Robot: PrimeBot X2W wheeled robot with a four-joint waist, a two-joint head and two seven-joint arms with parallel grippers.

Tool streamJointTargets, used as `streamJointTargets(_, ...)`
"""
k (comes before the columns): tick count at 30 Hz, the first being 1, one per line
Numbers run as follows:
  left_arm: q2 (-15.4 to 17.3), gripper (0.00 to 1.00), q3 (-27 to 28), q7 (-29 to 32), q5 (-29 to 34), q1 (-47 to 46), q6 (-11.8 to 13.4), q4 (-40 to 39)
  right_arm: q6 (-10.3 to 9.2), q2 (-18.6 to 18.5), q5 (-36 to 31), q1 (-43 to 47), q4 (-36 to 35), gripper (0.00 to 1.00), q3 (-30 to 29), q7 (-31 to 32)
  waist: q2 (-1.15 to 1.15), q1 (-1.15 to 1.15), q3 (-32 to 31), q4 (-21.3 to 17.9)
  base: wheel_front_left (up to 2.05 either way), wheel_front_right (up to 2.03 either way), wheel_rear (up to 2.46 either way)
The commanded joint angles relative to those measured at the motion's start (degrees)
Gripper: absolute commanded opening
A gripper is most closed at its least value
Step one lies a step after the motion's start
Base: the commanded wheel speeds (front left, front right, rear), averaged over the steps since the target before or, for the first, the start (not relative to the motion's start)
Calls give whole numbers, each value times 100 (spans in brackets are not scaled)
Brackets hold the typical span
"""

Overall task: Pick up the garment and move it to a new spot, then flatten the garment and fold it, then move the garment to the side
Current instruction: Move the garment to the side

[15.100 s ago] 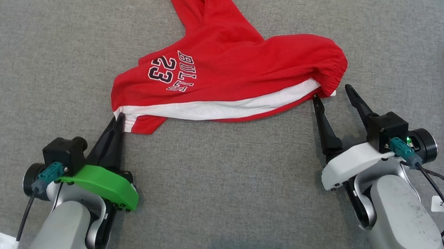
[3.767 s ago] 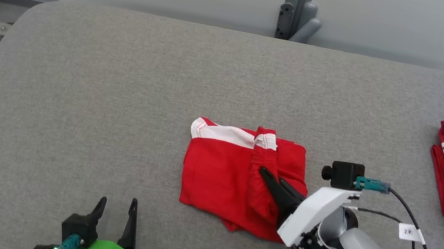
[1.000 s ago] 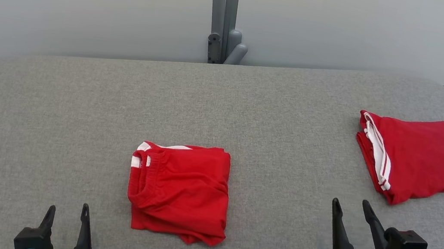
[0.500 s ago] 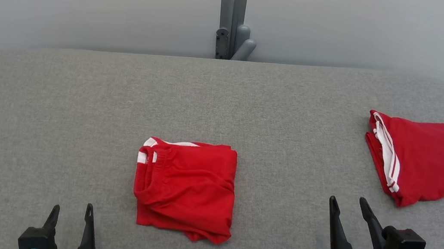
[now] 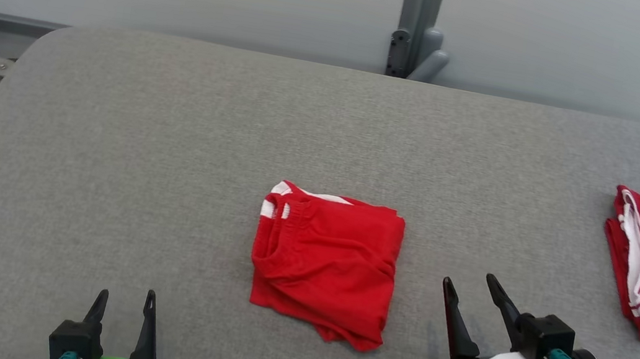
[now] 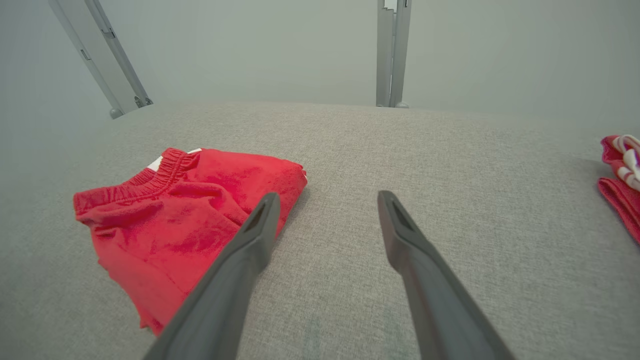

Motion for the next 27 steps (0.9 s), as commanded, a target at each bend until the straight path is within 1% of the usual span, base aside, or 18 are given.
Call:
streamJointTargets(1,19,100,-12,5,45,-48,-7,14,-2,-25,-72,-51,38,100,4,-14,0,0,135,549,0,0,0)
streamJointTargets(5,19,100,-5,6,77,-61,-51,57,-2,-25,-118,-227,341,100,38,-15,0,0,221,993,0,0,0)
streamJointTargets(10,19,100,-23,5,-9,-102,-26,61,-2,-26,-196,-492,847,100,22,-15,0,0,371,1378,0,0,0)
streamJointTargets(15,19,100,-115,5,-76,-147,4,15,-2,-24,-361,-797,1521,100,-38,-14,0,0,509,1557,0,0,0)
streamJointTargets(21,18,100,-225,5,-145,-201,51,-3,-2,-23,-554,-1182,2319,99,-170,-10,0,0,603,1589,0,0,0)
streamJointTargets(22,18,100,-247,5,-156,-216,54,-1,-2,-25,-532,-1231,2458,77,-175,-4,0,0,608,1584,0,0,0)
streamJointTargets(23,19,100,-271,5,-176,-227,50,-6,-2,-24,-520,-1278,2578,49,-160,7,0,0,612,1577,0,0,0)
streamJointTargets(24,20,100,-298,5,-193,-242,53,-15,-2,-23,-515,-1317,2692,0,-123,8,0,0,614,1565,0,0,0)
streamJointTargets(27,19,100,-351,5,-211,-263,60,-37,-2,-20,-398,-1407,2874,0,-5,9,0,0,602,1477,0,0,0)
